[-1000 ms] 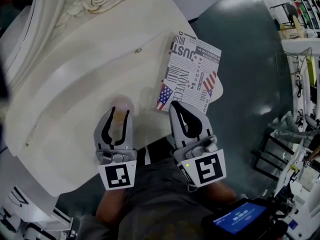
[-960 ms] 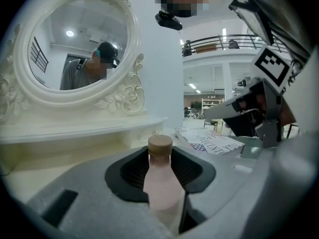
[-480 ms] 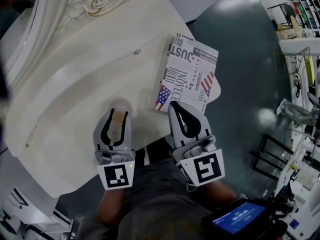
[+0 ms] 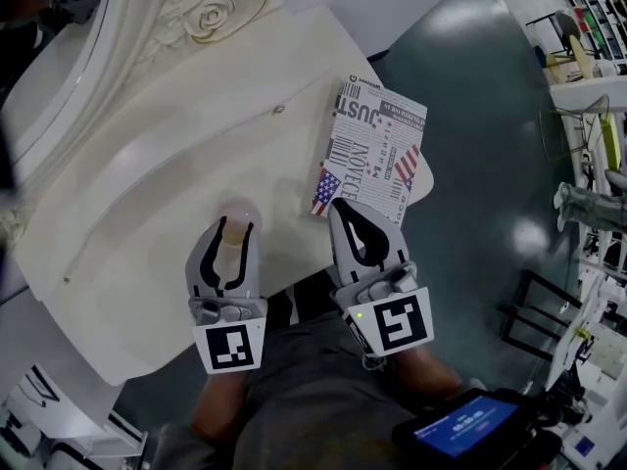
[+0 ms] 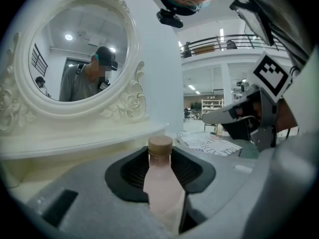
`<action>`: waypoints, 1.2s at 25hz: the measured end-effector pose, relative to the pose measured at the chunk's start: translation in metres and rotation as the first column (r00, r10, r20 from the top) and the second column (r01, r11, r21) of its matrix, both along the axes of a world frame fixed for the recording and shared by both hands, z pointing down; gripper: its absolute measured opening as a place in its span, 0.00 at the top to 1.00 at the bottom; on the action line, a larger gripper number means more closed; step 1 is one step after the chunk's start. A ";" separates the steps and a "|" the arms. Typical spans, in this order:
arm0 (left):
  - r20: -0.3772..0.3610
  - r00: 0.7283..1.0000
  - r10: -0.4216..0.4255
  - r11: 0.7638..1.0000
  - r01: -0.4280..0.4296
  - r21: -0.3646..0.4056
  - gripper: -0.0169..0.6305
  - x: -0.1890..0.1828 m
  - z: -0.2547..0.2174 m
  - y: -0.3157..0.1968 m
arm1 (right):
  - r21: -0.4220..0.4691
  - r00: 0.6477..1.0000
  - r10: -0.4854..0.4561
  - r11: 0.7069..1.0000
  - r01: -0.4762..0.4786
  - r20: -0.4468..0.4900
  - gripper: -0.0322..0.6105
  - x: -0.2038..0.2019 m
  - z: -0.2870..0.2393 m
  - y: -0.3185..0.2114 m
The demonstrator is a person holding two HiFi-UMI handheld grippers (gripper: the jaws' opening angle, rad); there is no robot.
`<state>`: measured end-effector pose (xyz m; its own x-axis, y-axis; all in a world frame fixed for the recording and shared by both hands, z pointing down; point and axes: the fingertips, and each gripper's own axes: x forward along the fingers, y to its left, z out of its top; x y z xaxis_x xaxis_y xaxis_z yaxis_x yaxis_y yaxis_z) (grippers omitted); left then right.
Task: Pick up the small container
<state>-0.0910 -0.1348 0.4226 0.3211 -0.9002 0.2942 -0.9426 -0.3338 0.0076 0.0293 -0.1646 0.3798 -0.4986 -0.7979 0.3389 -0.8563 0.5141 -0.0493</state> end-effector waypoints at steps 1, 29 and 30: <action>-0.001 1.000 -0.002 1.000 0.002 0.005 0.75 -0.002 -0.004 0.001 | 0.007 1.000 -0.001 1.000 0.001 0.004 0.93 -0.002 -0.003 0.001; -0.069 0.997 -0.018 0.982 0.031 0.188 0.75 -0.036 -0.152 0.024 | 0.226 0.999 0.017 0.974 -0.024 0.034 0.93 -0.019 -0.095 0.031; -0.070 0.997 -0.016 0.980 0.029 0.195 0.75 -0.037 -0.157 0.023 | 0.232 0.999 0.017 0.972 -0.024 0.034 0.93 -0.020 -0.098 0.031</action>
<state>-0.1277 -0.1114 0.2651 0.3129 -0.9456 0.0896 -0.9496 -0.3135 0.0078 0.0093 -0.1337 0.2823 -0.4886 -0.8632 0.1271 -0.8668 0.4969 0.0428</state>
